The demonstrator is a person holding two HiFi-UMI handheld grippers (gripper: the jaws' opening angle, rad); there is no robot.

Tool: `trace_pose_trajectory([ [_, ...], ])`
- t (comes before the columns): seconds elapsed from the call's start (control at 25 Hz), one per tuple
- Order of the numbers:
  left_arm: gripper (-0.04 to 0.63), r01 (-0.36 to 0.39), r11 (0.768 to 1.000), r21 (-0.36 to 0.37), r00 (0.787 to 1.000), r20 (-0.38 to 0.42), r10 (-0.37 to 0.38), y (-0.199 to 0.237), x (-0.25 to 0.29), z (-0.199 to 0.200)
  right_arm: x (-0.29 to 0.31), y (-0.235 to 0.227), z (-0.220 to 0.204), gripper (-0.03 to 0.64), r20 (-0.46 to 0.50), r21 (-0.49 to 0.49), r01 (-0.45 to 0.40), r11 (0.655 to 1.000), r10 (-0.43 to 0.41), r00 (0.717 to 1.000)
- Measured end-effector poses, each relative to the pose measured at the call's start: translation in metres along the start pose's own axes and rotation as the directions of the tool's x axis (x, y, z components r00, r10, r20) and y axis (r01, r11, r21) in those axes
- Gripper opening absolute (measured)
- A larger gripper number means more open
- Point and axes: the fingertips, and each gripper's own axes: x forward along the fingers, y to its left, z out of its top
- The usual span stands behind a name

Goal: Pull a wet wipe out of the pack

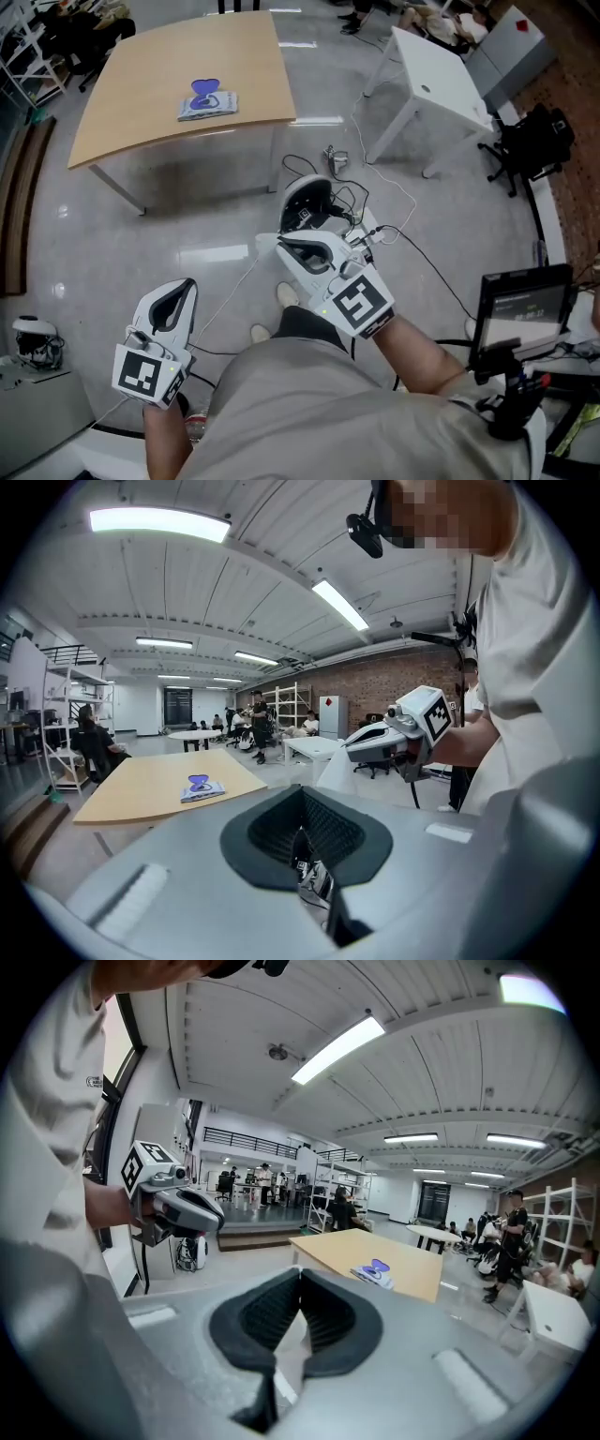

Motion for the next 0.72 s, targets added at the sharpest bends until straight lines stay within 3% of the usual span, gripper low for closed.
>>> trace_pose_trajectory([
  [0.36, 0.005, 0.081, 0.997, 0.001, 0.997, -0.013, -0.081, -0.014, 0.003, -0.009, -0.013, 0.017, 0.0, 0.003, -0.011, 0.009, 0.024, 1.0, -0.024, 1.0],
  [0.72, 0.005, 0.111, 0.994, 0.003, 0.994, -0.019, -0.111, -0.017, 0.014, -0.013, -0.014, 0.014, 0.0, 0.003, -0.004, -0.022, 0.021, 1.0, -0.021, 1.0],
])
